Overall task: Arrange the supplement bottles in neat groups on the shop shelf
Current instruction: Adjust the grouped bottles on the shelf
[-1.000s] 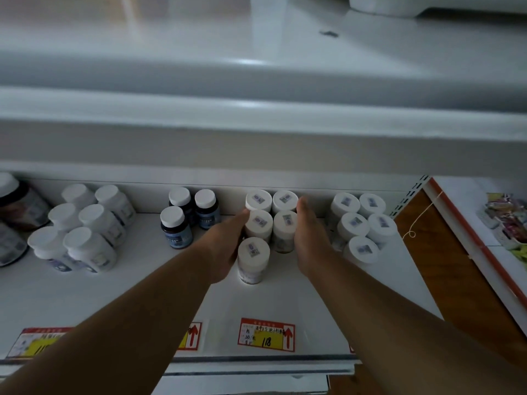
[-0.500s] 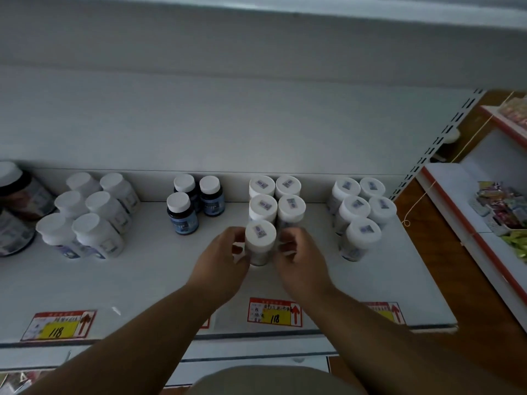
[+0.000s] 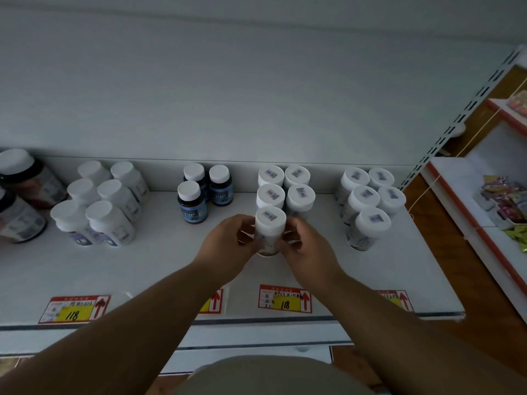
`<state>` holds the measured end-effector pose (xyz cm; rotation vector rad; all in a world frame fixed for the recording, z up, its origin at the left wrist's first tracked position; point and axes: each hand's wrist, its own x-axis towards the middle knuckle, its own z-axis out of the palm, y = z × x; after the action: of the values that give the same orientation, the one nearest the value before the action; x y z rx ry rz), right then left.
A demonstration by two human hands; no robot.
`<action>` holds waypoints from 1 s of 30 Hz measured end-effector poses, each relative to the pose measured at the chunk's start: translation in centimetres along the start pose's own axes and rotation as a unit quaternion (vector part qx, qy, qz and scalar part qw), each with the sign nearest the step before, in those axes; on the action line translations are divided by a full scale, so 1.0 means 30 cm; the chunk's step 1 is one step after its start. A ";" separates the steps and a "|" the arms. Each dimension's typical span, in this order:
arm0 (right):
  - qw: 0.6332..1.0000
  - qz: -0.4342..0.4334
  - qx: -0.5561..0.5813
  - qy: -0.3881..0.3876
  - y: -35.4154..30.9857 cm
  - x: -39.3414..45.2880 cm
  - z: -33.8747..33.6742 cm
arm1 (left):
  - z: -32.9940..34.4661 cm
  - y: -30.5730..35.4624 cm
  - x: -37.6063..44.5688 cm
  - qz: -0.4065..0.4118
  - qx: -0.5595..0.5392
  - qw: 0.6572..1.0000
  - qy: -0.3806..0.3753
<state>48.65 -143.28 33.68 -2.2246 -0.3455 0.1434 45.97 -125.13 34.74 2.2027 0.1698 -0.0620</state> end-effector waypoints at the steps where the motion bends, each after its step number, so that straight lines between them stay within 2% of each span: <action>1: 1.000 -0.001 -0.001 0.000 0.001 -0.001 0.000 | 0.004 -0.001 0.004 -0.001 -0.001 1.000 0.003; 7: 1.000 -0.009 -0.007 0.006 -0.004 0.005 -0.015 | 0.020 -0.010 0.032 0.000 -0.004 1.000 0.008; 12: 0.999 -0.017 -0.035 0.015 0.000 0.012 -0.009 | 0.007 -0.015 0.055 0.003 -0.003 1.000 -0.025; 14: 0.998 -0.016 -0.029 0.044 0.013 -0.004 -0.010 | -0.002 -0.023 0.065 -0.010 -0.032 0.999 -0.035; 16: 0.992 -0.009 0.000 0.123 0.020 -0.017 -0.015 | -0.014 -0.022 0.072 -0.063 -0.140 0.988 -0.020; 18: 0.980 0.015 0.044 0.192 0.019 -0.004 -0.018 | -0.008 0.001 0.085 -0.136 -0.316 0.939 0.003; 20: 0.971 0.049 0.089 0.216 -0.001 0.025 -0.024 | 0.008 0.047 0.103 -0.175 -0.412 0.894 0.010; 22: 0.960 0.094 0.175 0.197 -0.039 0.065 -0.041 | 0.024 0.092 0.124 -0.197 -0.459 0.866 0.010; 24: 0.926 0.173 0.288 0.171 -0.071 0.116 -0.060 | 0.038 0.122 0.145 -0.204 -0.486 0.850 -0.019; 26: 0.889 0.242 0.359 0.149 -0.073 0.176 -0.062 | 0.049 0.132 0.165 -0.187 -0.485 0.853 -0.039; 30: 0.883 0.269 0.369 0.111 -0.016 0.235 -0.043 | 0.054 0.129 0.175 -0.158 -0.469 0.867 -0.052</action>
<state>55.56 -141.88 34.96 -1.4933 0.4133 0.2619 51.75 -128.18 36.30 1.1747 0.4038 -0.2296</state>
